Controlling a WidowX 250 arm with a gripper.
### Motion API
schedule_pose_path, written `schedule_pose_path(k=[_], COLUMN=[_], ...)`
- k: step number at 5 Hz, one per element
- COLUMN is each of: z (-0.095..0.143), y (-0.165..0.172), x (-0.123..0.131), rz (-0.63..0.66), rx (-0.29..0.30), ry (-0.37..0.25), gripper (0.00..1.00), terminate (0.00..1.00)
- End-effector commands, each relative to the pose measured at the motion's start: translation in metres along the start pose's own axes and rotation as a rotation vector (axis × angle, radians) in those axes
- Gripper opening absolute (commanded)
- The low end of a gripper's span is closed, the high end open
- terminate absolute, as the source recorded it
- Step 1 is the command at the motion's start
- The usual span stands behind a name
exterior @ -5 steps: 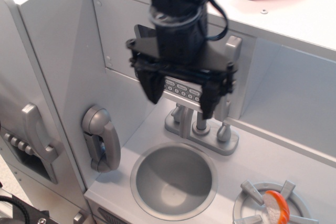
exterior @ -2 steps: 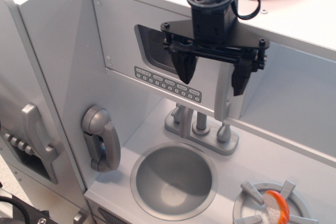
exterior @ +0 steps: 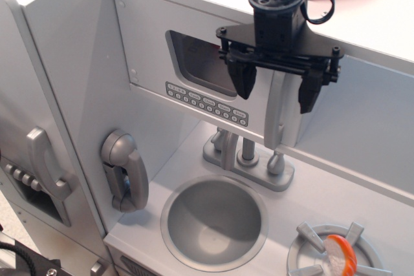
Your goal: Open microwave
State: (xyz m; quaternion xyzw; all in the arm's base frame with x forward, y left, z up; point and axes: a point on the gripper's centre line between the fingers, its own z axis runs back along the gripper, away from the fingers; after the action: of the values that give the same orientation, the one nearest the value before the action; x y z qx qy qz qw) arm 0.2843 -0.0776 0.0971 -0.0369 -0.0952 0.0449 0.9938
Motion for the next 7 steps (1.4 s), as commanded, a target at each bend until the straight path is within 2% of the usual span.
schedule_pose_path(k=[1,3,5,6,7], z=[0.017,0.022,0.039,0.047,0.054], y=[-0.001,0.003,0.019,0.033,0.042], x=[0.012,0.0,-0.046,-0.073,-0.097], rz=[-0.03,-0.043,-0.12,-0.251,-0.272], rx=[-0.045,-0.06,-0.084,-0.065,-0.096], ry=[-0.065,-0.079,-0.03,0.029,0.121], gripper=[0.0,0.0,0.0,1.0,1.0], terminate=[0.0,0.0,0.0,0.0,0.0])
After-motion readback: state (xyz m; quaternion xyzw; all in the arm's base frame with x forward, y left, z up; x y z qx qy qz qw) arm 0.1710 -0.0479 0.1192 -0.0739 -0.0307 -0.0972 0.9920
